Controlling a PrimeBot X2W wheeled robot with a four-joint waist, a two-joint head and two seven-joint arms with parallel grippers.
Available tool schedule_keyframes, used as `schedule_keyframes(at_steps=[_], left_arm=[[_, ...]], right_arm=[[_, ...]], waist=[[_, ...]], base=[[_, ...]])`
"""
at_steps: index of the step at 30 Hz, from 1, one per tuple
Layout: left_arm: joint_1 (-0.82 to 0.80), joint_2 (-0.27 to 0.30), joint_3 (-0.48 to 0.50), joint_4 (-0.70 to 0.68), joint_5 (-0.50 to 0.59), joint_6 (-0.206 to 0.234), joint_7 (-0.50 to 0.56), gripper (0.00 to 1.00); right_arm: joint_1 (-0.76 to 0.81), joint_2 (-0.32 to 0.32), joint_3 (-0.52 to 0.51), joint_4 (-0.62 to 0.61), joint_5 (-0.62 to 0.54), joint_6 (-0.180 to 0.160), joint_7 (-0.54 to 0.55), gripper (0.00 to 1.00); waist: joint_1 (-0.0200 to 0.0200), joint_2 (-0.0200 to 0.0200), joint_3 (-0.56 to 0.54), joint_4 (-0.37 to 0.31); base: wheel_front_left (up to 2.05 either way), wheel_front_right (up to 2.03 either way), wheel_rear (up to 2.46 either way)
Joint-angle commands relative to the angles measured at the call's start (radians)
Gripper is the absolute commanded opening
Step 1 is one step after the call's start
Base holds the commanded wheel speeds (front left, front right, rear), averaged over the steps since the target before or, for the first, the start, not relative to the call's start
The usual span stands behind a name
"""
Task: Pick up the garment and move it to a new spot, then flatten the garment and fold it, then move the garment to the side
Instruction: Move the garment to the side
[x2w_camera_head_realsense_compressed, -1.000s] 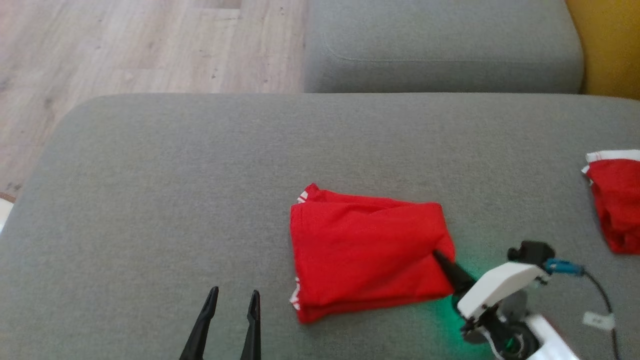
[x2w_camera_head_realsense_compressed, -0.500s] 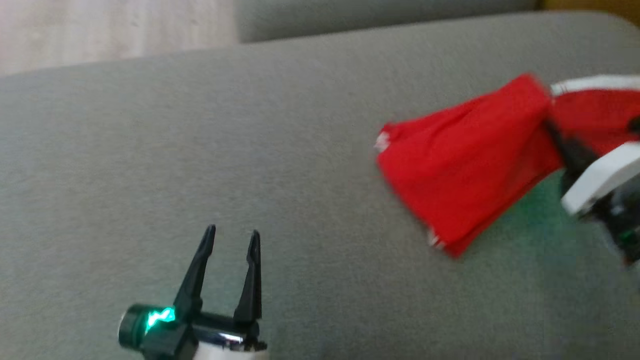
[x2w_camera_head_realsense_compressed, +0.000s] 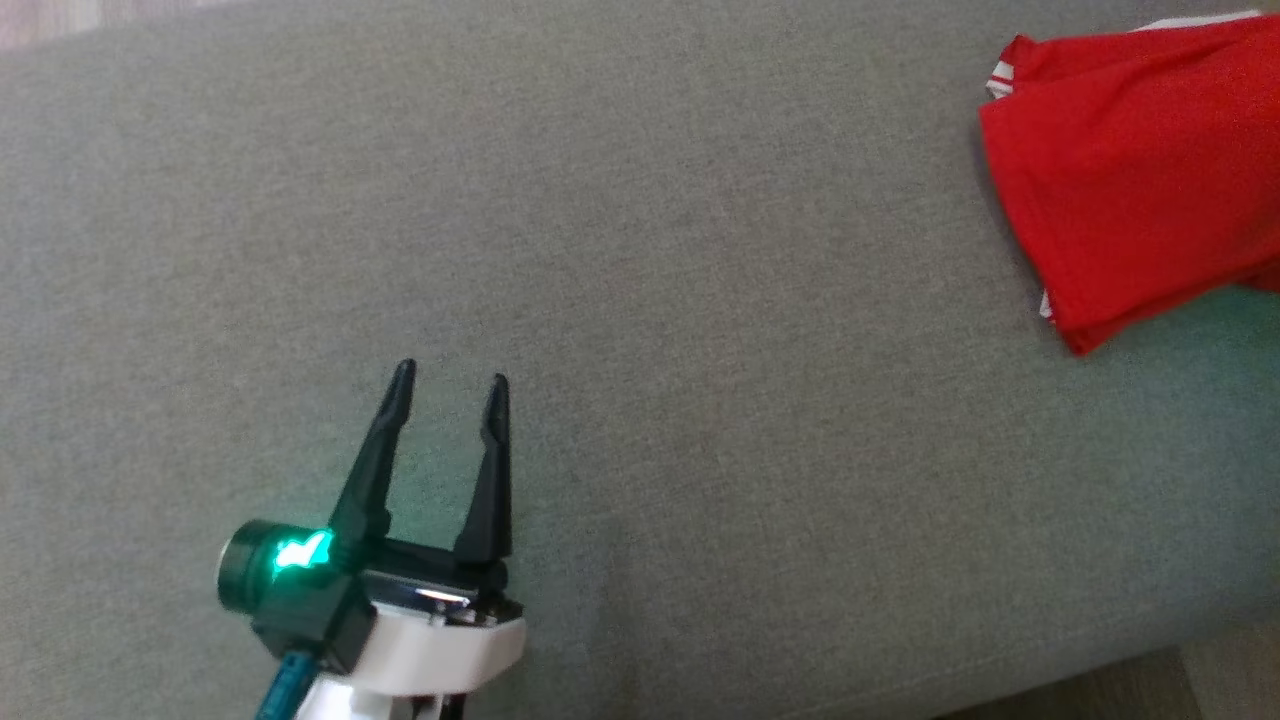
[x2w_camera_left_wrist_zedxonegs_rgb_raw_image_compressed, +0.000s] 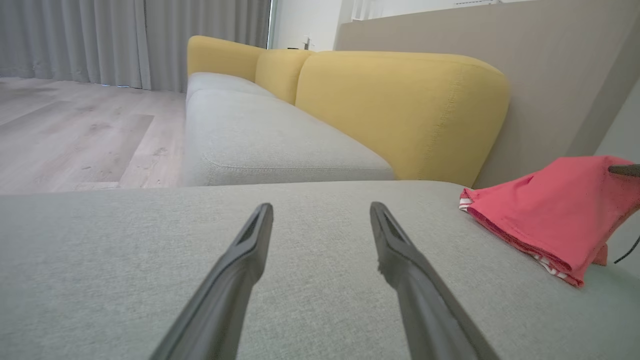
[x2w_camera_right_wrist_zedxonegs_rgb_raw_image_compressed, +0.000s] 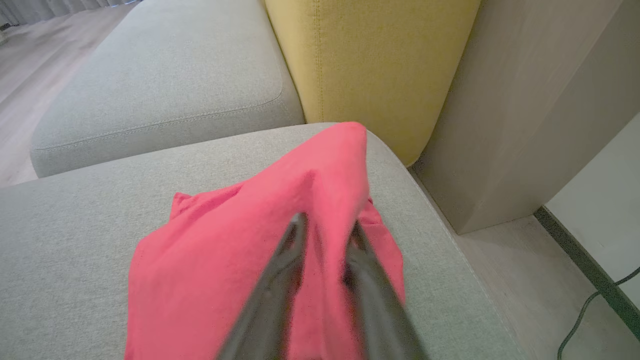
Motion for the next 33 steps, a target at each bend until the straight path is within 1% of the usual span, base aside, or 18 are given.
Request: schedule_keyframes(at_steps=[1, 4, 7, 9, 12, 16, 20, 22, 24, 26, 27, 30, 33], left_arm=[[-0.011, -0.007, 0.039, -0.026, -0.007, 0.015, -0.009, 1.0], [-0.002, -0.007, 0.039, 0.002, -0.042, 0.037, -0.009, 1.0], [0.009, -0.007, 0.027, 0.029, -0.058, 0.043, -0.009, 1.0], [0.022, -0.007, 0.019, 0.044, -0.064, 0.044, -0.009, 1.0], [0.047, -0.007, 0.013, 0.062, -0.088, 0.053, -0.009, 1.0], [0.088, -0.007, 0.009, 0.094, -0.116, 0.07, -0.009, 1.0], [0.124, -0.007, 0.014, 0.085, -0.117, 0.068, -0.009, 1.0], [0.144, -0.007, 0.019, 0.064, -0.113, 0.06, -0.009, 1.0], [0.172, -0.007, 0.026, 0.049, -0.092, 0.058, -0.009, 1.0], [0.203, -0.007, 0.038, 0.031, -0.075, 0.062, -0.009, 1.0], [0.203, -0.007, 0.038, 0.031, -0.075, 0.062, -0.009, 1.0], [0.243, -0.007, 0.06, 0.011, -0.049, 0.071, -0.009, 1.0], [0.273, -0.007, 0.074, -0.002, -0.029, 0.065, -0.009, 1.0]], right_arm=[[0.031, -0.031, -0.011, -0.024, -0.01, -0.001, -0.014, 1.0], [0.088, 0.001, -0.017, -0.044, -0.022, -0.001, -0.049, 1.0], [0.168, 0.056, -0.01, -0.072, -0.039, -0.001, -0.091, 1.0], [0.221, 0.109, -0.001, -0.094, -0.056, -0.001, -0.117, 1.0], [0.298, 0.207, 0.008, -0.132, -0.096, -0.001, -0.158, 1.0], [0.408, 0.338, 0.022, -0.171, -0.178, -0.001, -0.243, 1.0], [0.511, 0.43, 0.033, -0.187, -0.284, -0.001, -0.344, 1.0], [0.555, 0.481, 0.008, -0.205, -0.325, -0.001, -0.372, 1.0], [0.592, 0.513, -0.006, -0.241, -0.398, -0.001, -0.381, 1.0], [0.632, 0.556, -0.072, -0.302, -0.475, -0.001, -0.383, 1.0], [0.632, 0.556, -0.072, -0.302, -0.475, -0.001, -0.383, 1.0], [0.701, 0.603, -0.141, -0.373, -0.608, -0.001, -0.383, 1.0], [0.755, 0.639, -0.186, -0.418, -0.689, -0.001, -0.383, 1.0]], waist=[[-0.0004, 0.0001, -0.015, 0.008], [-0.0004, 0.0001, -0.056, 0.029], [-0.0004, 0.0001, -0.106, 0.047], [-0.0004, 0.0001, -0.142, 0.057], [-0.0004, 0.0001, -0.198, 0.073], [-0.0004, 0.0001, -0.274, 0.097], [-0.0004, 0.0001, -0.344, 0.117], [-0.0004, 0.0001, -0.373, 0.124], [-0.0004, 0.0001, -0.402, 0.126], [-0.0004, 0.0001, -0.423, 0.124], [-0.0004, 0.0001, -0.423, 0.124], [-0.0004, 0.0001, -0.453, 0.126], [-0.0004, 0.0001, -0.471, 0.128]], base=[[0.0, 0.0, 0.0], [0.0, 0.0, 0.0], [0.0, 0.0, 0.0], [0.0, 0.0, 0.0], [0.0, 0.0, 0.0], [0.0, 0.0, 0.0], [0.0, 0.0, 0.0], [0.0, 0.0, 0.0], [0.0, 0.0, 0.0], [0.0, 0.0, 0.0], [0.0, 0.0, 0.0], [0.0, 0.0, 0.0], [0.0, 0.0, 0.0]])
